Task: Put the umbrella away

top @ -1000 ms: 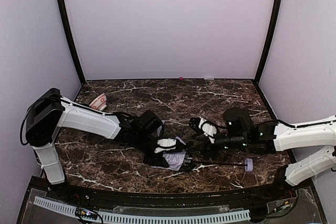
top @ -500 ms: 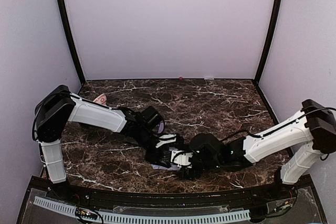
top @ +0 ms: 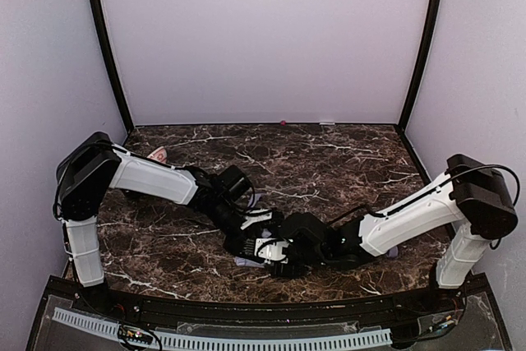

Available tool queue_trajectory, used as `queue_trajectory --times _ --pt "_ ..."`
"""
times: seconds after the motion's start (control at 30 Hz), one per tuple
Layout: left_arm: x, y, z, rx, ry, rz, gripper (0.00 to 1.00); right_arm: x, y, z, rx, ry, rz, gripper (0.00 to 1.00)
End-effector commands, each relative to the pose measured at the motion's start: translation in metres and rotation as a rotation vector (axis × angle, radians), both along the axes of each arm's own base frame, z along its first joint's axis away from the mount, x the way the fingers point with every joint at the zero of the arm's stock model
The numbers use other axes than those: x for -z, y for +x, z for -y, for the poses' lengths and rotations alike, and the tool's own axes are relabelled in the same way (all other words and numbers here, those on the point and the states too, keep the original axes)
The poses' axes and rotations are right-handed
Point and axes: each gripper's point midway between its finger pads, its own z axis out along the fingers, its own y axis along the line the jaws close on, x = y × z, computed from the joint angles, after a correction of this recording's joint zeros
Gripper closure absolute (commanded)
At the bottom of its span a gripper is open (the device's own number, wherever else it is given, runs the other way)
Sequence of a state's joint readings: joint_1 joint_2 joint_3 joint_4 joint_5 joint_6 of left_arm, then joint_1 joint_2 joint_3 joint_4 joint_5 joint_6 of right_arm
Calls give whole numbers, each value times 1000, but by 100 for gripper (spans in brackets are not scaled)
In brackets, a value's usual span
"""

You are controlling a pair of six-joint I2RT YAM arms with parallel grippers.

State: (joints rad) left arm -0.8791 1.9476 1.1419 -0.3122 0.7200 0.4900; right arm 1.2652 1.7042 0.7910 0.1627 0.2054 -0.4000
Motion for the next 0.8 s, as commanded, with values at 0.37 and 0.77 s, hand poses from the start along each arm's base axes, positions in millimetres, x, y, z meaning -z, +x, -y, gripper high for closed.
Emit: queue_trajectory --times 0.37,0.77 --pt "25 -19 -38 -51 165 -123 32 34 -4 33 31 -148 -93 82" --pt "-93 48 -62 -396 -358 537 1 55 -21 46 105 -136 -603 83"
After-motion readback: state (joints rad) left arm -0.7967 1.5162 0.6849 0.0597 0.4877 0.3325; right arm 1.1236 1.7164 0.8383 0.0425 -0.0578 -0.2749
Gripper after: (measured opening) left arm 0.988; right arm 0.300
